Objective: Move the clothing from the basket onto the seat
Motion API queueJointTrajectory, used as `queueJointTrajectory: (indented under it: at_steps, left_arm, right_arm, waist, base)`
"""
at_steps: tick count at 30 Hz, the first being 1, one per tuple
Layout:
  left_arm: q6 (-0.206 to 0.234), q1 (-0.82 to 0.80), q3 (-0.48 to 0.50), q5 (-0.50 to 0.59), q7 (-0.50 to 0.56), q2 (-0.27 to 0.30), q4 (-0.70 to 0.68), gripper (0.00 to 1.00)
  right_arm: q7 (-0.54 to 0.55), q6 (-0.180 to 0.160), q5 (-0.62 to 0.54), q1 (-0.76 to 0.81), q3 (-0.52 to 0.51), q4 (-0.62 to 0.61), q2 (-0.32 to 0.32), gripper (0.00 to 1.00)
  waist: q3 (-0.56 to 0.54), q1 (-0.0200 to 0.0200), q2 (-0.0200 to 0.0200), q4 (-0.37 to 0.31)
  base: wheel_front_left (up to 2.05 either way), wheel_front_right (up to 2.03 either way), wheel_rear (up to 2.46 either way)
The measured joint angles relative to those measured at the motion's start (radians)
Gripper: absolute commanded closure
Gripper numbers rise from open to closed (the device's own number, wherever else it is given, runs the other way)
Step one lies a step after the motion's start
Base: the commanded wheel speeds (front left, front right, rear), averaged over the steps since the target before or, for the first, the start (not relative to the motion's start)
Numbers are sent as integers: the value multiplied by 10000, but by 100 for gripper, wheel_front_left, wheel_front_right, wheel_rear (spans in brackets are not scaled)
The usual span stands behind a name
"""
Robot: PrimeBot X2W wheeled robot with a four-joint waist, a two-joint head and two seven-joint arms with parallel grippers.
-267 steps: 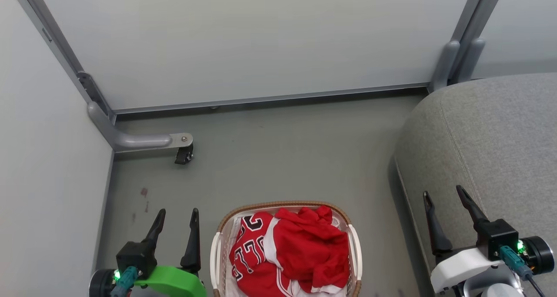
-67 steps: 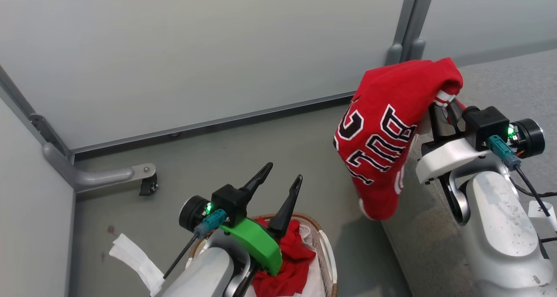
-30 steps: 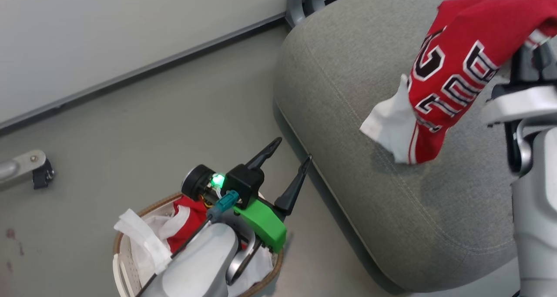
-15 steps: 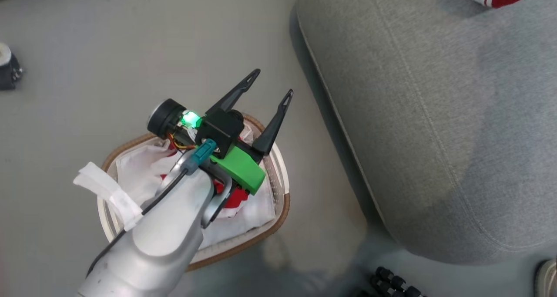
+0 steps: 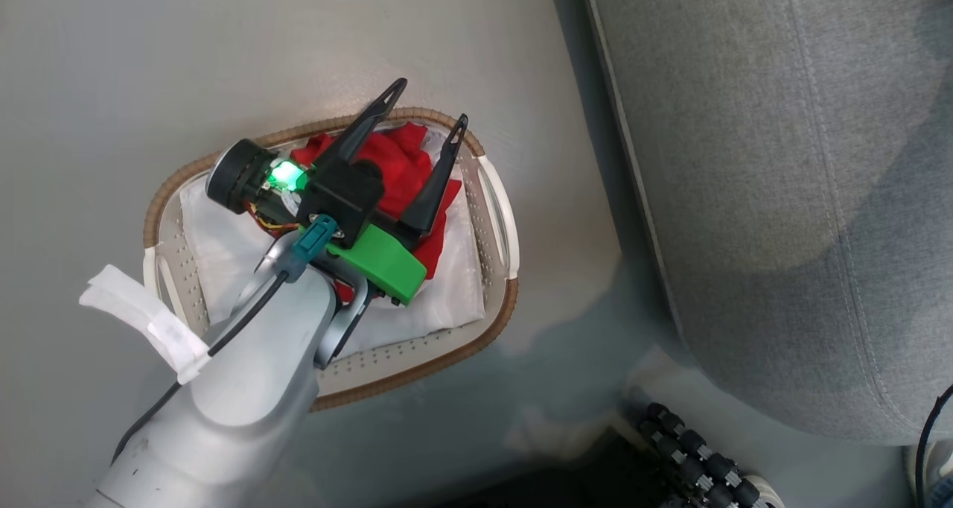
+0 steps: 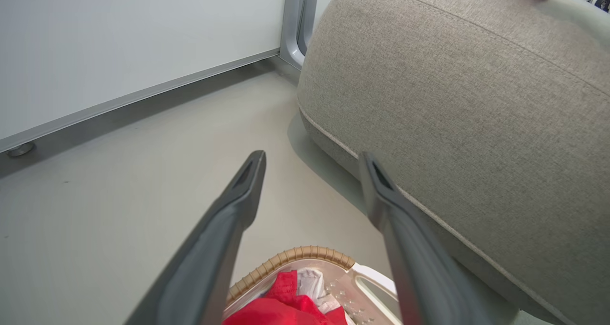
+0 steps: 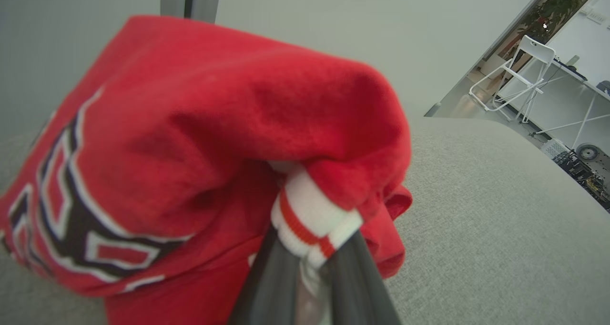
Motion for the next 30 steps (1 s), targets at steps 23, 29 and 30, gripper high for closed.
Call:
queueJointTrajectory:
  at_steps: [23,29,30]
  left_arm:
    - [155,512,364,-598,-151,-98,138,0]
    - [167,904,1037,-734,-196,-299,90,0]
    - [167,992,1141,-734,-196,-357,56,0]
  right_arm:
    - [0,0,614,2462,1323,-1183,491,0]
    - [0,0,667,2868,2061,-1383,146,0]
    - [0,0,677,2914,2115,-1402,113,0]
  waist:
    - [-1479,-2,0,-163]
    - [-2433,-2,0,47]
    - [-2574,-3,0,88]
  base:
    - [0,0,0]
    - [0,0,0]
    - [0,0,0]
